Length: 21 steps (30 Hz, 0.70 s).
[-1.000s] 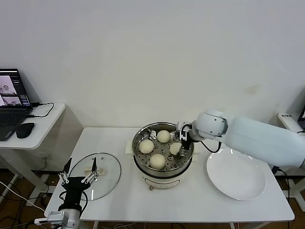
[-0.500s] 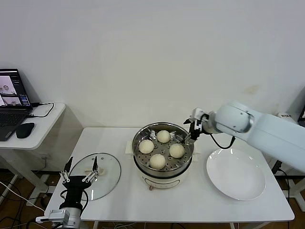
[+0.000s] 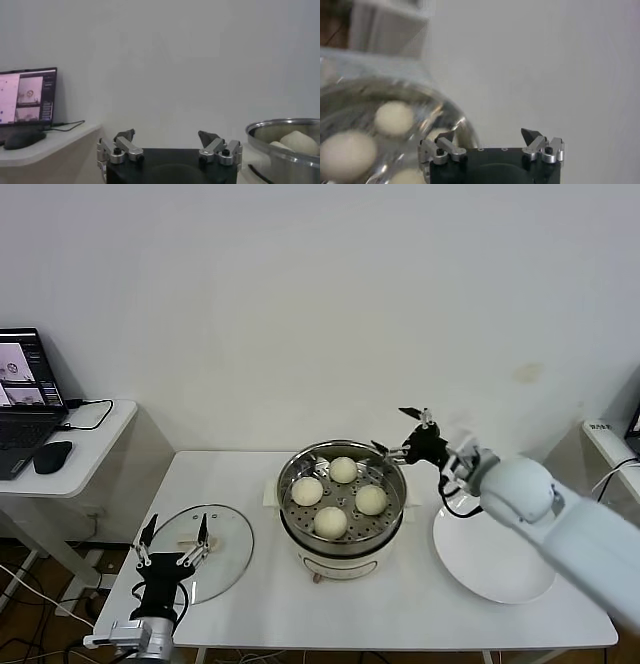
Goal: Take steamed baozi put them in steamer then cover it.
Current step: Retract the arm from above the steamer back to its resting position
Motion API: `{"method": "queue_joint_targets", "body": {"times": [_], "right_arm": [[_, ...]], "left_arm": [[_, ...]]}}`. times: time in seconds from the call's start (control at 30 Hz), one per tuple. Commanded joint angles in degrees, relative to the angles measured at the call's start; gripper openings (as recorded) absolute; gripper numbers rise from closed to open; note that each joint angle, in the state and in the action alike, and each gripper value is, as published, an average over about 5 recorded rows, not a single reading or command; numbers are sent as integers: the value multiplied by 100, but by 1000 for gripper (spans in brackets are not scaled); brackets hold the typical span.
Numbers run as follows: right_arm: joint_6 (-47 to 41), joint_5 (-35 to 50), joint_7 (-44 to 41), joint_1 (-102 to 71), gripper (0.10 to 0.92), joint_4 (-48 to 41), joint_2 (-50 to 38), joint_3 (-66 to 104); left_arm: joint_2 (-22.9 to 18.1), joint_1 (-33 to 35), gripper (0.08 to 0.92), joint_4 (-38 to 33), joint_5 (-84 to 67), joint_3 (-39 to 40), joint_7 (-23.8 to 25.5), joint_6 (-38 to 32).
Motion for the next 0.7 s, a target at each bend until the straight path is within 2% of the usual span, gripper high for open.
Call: {"method": "queue_joint_targets", "body": {"times": [0.03,0.2,0.5,0.7], "right_arm": [[2046,-1444,-230,-3836,823,203,2287,4619],[2245,-1385,-398,-4587,823,400,3607,5571],[2211,-1489,-452,-5346,823,555,4103,6126],[2240,-1663,-361,-5446,823,598,4255,6299]], "left_arm": [[40,-154,823,382,1115,58,-401,-323],[40,-429,823,948,3907,-188,-887,-698],[781,-610,823,1955,7438,-659,-421,-916],[1181,-151,823,2088,8467,-640,-353,-972]]}}
